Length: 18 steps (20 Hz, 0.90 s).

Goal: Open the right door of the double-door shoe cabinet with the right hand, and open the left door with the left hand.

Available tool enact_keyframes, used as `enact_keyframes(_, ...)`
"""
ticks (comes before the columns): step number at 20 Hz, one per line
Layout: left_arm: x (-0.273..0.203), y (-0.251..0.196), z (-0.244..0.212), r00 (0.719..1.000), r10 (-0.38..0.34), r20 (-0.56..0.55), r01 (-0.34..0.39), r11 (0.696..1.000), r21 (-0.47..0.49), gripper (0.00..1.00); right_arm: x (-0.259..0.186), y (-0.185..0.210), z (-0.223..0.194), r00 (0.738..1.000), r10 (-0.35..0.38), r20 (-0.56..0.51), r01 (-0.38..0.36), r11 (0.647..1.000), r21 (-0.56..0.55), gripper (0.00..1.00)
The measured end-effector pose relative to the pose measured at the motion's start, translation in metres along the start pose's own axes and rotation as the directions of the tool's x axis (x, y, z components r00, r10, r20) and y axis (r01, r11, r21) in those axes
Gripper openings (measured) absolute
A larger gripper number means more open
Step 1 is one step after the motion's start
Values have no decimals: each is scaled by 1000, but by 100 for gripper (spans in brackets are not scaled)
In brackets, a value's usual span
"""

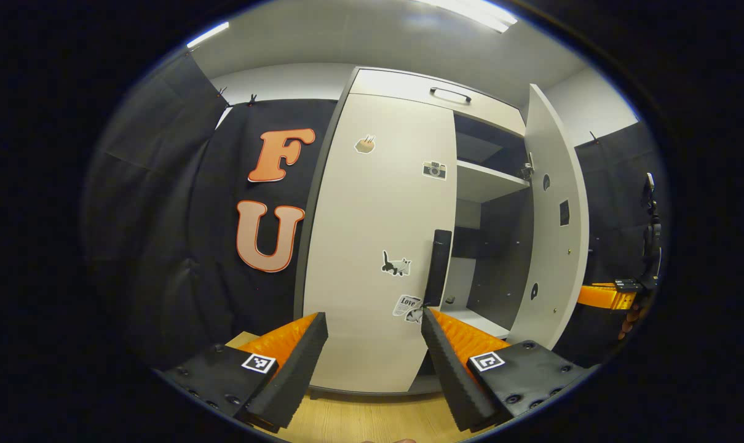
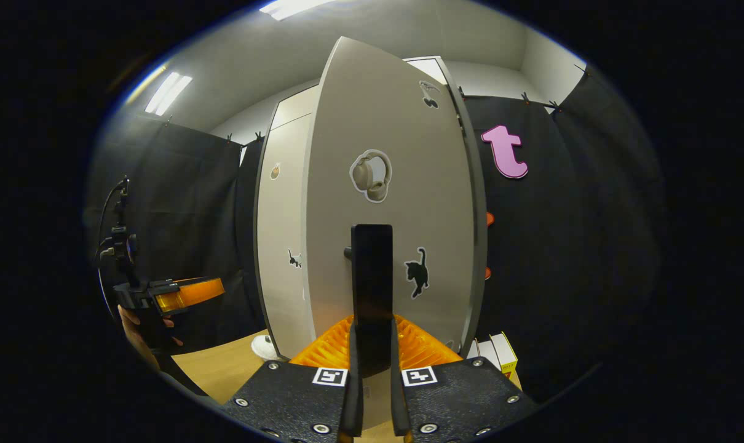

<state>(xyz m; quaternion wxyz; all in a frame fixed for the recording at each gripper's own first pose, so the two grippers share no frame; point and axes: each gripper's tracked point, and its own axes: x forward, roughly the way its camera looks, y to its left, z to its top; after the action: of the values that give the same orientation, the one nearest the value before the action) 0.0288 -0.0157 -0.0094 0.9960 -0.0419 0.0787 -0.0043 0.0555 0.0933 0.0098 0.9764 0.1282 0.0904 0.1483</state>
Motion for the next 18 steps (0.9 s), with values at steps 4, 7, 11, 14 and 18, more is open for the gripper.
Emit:
enact_keyframes(4,8,-20,5,1000,-20,12,19,1000,24,99,-9,-22,5,997,-70,36,69,997,16,18)
enact_keyframes(7,18,-35,8,999,-32,20,31,999,28,99,-19,-51,13,982,-173,79,173,985,12,14)
enact_keyframes(11,33,-52,1,999,-42,5,42,998,42,98,-29,-75,17,973,-206,108,201,978,59,9)
enact_keyframes(14,42,-62,-9,999,-41,-21,42,998,55,98,-32,-75,16,980,-163,115,153,984,94,8)
enact_keyframes(18,51,-72,-8,999,-42,-25,43,996,82,99,-42,-71,25,985,-113,132,98,988,119,7)
